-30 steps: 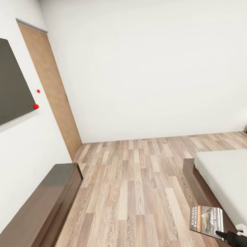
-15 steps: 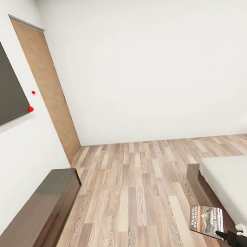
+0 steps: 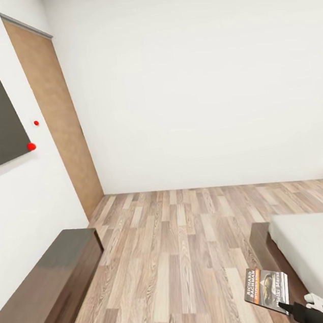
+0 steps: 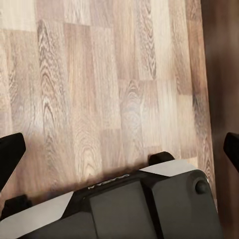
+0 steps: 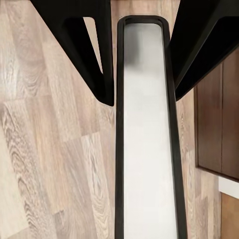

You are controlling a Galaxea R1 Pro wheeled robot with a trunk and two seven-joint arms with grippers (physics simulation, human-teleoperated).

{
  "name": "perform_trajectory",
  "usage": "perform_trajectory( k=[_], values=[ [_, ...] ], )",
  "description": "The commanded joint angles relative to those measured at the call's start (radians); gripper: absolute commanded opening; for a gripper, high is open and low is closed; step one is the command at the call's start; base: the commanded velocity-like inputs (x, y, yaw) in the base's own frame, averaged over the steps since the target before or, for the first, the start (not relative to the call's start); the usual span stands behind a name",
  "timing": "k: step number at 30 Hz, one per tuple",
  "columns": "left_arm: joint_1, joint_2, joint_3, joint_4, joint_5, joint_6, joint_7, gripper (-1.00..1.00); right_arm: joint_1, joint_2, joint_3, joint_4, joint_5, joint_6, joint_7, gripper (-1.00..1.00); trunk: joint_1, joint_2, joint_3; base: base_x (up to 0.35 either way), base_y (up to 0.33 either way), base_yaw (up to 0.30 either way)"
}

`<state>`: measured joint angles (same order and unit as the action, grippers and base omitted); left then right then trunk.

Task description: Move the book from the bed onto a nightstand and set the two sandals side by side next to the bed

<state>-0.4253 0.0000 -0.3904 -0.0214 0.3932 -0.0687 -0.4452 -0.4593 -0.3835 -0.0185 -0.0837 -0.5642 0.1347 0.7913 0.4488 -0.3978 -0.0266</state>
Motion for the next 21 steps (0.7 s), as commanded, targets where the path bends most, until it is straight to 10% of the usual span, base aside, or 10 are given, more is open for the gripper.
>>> perform_trajectory(
  k=[1, 21],
  values=[
    [-0.001, 0.000, -0.008, 0.001, 0.007, -0.005, -0.003, 1.00, -0.001, 0.000, -0.006, -0.001, -0.009, 0.011, 0.004, -1.00, 0.001, -0.002, -0.002, 0.322, 0.000, 0.000],
    [-0.001, 0.000, -0.008, 0.001, 0.007, -0.005, -0.003, 1.00, -0.001, 0.000, -0.005, -0.002, -0.009, 0.011, 0.005, -1.00, 0.001, -0.002, -0.002, 0.322, 0.000, -0.052]
  ],
)
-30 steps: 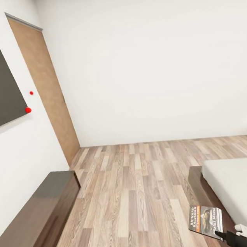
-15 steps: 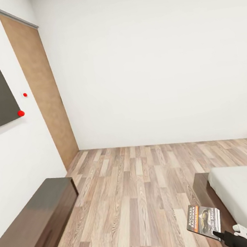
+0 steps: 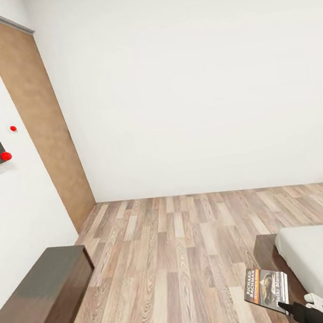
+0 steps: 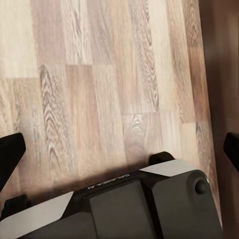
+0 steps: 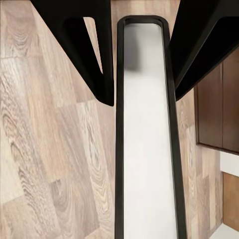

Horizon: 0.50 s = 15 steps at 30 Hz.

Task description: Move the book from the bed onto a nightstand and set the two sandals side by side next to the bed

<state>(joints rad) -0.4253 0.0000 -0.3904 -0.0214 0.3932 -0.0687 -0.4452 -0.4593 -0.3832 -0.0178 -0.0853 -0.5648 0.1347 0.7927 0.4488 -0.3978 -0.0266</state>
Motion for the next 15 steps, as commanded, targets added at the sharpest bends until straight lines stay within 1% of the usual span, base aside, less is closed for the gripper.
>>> perform_trajectory(
  k=[1, 4, 8, 15],
  values=[
    [-0.001, 0.000, -0.008, 0.001, 0.007, -0.005, -0.003, 1.00, -0.001, 0.000, -0.006, -0.001, -0.009, 0.011, 0.003, -1.00, 0.001, -0.002, -0.002, 0.322, 0.000, -0.010],
    [-0.001, 0.000, -0.008, 0.001, 0.007, -0.005, -0.003, 1.00, -0.001, 0.000, -0.005, -0.001, -0.009, 0.011, 0.003, -1.00, 0.001, -0.002, -0.002, 0.322, 0.000, -0.048],
    [-0.001, 0.000, -0.008, 0.001, 0.007, -0.005, -0.003, 1.00, -0.001, 0.000, -0.006, -0.001, -0.009, 0.011, 0.004, -1.00, 0.001, -0.002, -0.002, 0.322, 0.000, -0.106],
    [-0.001, 0.000, -0.008, 0.001, 0.007, -0.005, -0.003, 1.00, -0.001, 0.000, -0.007, 0.000, -0.009, 0.011, 0.004, -1.00, 0.001, -0.002, -0.002, 0.322, 0.000, -0.019]
  ],
)
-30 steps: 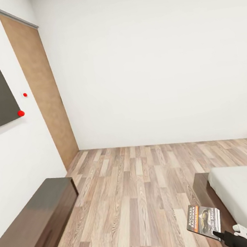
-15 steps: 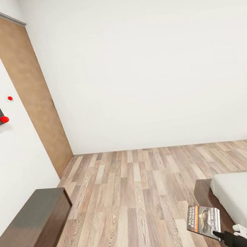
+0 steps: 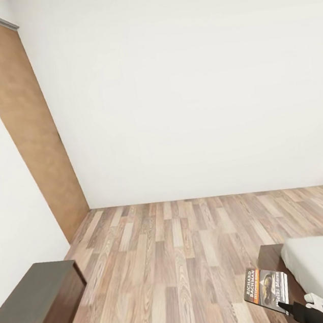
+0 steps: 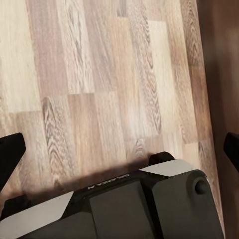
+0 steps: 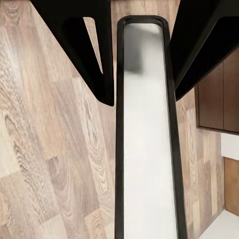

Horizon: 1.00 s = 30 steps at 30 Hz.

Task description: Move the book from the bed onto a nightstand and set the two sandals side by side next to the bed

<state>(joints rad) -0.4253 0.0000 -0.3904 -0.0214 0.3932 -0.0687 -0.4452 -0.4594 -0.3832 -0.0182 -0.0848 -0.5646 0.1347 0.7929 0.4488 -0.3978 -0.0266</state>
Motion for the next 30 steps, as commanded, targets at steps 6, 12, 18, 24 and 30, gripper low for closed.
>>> perform_trajectory(
  k=[6, 12, 18, 24, 30],
  values=[
    [-0.001, 0.000, -0.008, 0.001, 0.007, -0.005, -0.003, 1.00, -0.001, 0.000, -0.006, -0.001, -0.009, 0.011, 0.004, -1.00, 0.001, -0.002, -0.002, 0.322, 0.000, -0.001],
    [-0.001, 0.001, -0.008, 0.001, 0.007, -0.005, -0.003, 1.00, -0.001, 0.000, -0.006, 0.000, -0.009, 0.011, 0.003, -1.00, 0.001, -0.002, -0.002, 0.322, 0.000, 0.000],
    [-0.001, 0.001, -0.007, 0.001, 0.007, -0.005, -0.004, 1.00, -0.001, 0.000, -0.006, 0.000, -0.009, 0.011, 0.003, -1.00, 0.001, -0.002, -0.002, 0.322, 0.000, 0.000],
    [-0.001, 0.001, -0.007, 0.001, 0.008, -0.005, -0.004, 1.00, -0.001, 0.000, -0.007, 0.000, -0.009, 0.011, 0.002, -1.00, 0.001, -0.002, -0.002, 0.322, 0.000, 0.000],
    [-0.001, 0.003, -0.006, 0.001, 0.009, -0.005, -0.003, 1.00, -0.001, 0.000, -0.008, 0.000, -0.009, 0.011, 0.002, -1.00, 0.001, -0.002, -0.002, 0.324, 0.000, 0.000]
  ],
)
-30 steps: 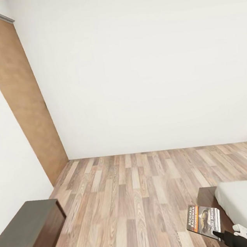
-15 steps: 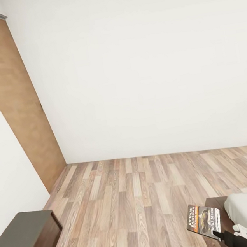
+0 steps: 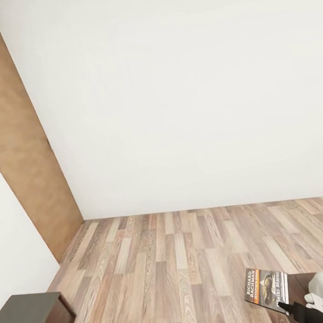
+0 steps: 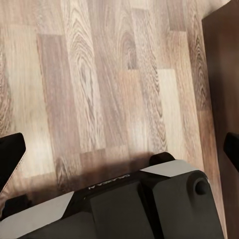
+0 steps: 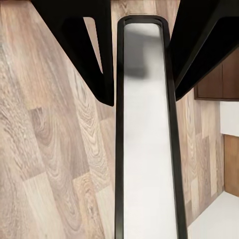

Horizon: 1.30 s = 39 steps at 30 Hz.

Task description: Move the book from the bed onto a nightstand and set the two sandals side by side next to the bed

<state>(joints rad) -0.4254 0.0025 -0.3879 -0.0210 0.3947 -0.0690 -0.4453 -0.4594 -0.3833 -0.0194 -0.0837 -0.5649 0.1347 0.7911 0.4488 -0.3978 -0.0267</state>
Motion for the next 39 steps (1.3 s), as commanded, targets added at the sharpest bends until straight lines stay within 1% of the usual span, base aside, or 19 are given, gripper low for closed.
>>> perform_trajectory(
  k=[1, 39],
  values=[
    [-0.001, 0.000, -0.008, 0.001, 0.007, -0.005, -0.003, 1.00, -0.001, 0.000, -0.006, -0.001, -0.009, 0.011, 0.003, -1.00, 0.001, -0.002, -0.002, 0.325, 0.000, 0.000],
    [-0.001, 0.001, -0.009, 0.002, 0.009, -0.005, -0.003, 1.00, -0.001, 0.000, -0.005, -0.001, -0.009, 0.011, 0.004, -1.00, 0.001, -0.002, -0.002, 0.325, 0.000, 0.000]
  ],
)
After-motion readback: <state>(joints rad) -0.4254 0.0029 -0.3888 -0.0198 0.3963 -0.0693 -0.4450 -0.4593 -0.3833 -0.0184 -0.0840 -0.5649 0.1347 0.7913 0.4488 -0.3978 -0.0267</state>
